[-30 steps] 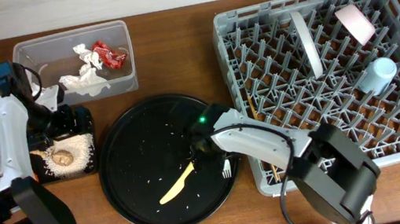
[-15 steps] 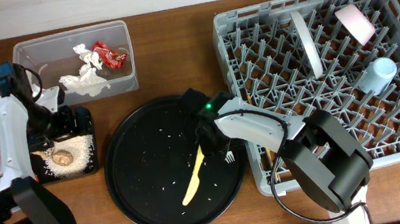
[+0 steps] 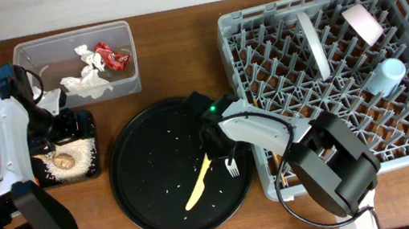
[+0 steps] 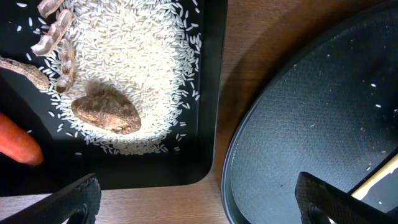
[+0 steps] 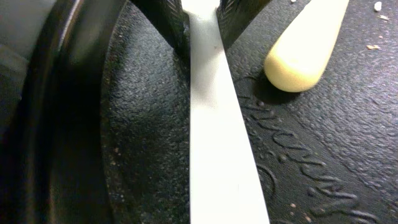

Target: Sort waste into correct bins and load items into the dishwasher rack

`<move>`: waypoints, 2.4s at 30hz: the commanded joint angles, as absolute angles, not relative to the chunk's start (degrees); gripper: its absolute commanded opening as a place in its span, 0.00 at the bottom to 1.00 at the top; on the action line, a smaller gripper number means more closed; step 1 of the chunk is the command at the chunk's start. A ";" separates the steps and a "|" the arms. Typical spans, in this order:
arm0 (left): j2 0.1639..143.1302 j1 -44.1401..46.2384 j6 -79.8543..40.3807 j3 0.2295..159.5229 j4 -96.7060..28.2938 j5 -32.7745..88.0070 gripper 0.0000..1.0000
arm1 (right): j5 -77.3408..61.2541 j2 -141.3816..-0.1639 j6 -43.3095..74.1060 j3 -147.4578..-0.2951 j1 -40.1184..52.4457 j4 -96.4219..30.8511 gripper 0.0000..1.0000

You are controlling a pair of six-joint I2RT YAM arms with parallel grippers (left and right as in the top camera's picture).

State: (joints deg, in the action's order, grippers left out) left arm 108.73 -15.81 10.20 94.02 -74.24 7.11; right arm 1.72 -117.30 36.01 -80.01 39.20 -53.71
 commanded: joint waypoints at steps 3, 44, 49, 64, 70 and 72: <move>107.77 -15.75 9.69 94.65 -74.46 7.70 0.99 | 4.12 -116.81 36.40 -79.75 38.98 -55.51 0.06; 107.77 -15.75 9.69 94.65 -74.26 7.75 0.99 | -9.47 -113.99 54.17 -89.03 49.10 -63.61 0.78; 107.77 -15.75 9.69 94.65 -74.26 7.77 0.99 | -7.60 -119.85 54.76 -89.03 48.03 -58.70 0.78; 107.77 -15.75 9.69 94.65 -74.26 7.75 0.99 | 0.49 -124.14 54.30 -88.92 42.72 -53.12 0.19; 107.77 -15.75 9.69 94.65 -74.26 7.75 0.99 | 0.54 -122.28 49.78 -88.97 42.65 -53.76 0.04; 107.77 -15.75 9.69 94.65 -74.26 7.75 0.99 | 0.73 -119.35 46.68 -89.19 42.65 -54.22 0.04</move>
State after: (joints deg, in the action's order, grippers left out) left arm 108.73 -15.81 10.20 94.02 -74.32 7.11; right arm 0.36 -122.37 50.74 -88.84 42.61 -54.11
